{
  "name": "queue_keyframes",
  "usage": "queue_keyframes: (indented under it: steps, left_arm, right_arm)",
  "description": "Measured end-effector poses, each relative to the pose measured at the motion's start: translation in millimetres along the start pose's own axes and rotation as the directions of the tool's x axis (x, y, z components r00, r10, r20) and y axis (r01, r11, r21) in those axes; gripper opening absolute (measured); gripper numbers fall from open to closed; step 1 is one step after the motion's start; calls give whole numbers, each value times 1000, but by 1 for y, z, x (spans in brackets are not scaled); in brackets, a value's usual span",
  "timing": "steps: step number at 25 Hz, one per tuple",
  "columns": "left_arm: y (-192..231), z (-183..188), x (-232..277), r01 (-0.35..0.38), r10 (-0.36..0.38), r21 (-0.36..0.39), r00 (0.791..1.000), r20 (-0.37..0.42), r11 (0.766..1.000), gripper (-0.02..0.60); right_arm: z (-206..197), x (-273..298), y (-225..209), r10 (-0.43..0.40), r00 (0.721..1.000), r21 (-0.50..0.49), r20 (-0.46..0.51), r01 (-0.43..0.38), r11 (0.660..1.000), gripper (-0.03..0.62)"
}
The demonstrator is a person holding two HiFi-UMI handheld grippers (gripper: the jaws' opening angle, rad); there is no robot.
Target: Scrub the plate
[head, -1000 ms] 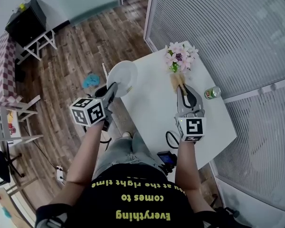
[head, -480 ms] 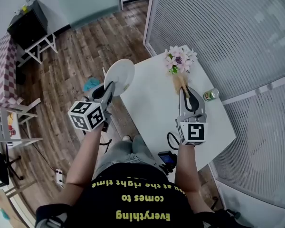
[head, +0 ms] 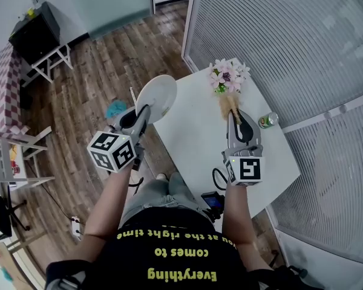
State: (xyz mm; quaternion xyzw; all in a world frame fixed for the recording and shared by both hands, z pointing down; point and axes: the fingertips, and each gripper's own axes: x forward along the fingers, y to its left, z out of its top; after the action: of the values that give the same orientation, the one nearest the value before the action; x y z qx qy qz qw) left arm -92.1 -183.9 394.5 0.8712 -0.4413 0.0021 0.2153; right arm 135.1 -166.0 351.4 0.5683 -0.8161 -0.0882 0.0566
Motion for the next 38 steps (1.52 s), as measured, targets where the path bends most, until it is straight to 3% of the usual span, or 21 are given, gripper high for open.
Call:
queue_keyframes:
  steps: [12, 38]
  left_arm:
    - [-33, -1, 6, 98, -98, -31, 995, -14, 995, 18]
    - [-68, -24, 34, 200, -204, -65, 976, -73, 978, 18]
  right_arm:
    - [15, 11, 25, 61, 998, -10, 21, -61, 998, 37]
    - [31, 27, 67, 165, 984, -19, 69, -164, 986, 37]
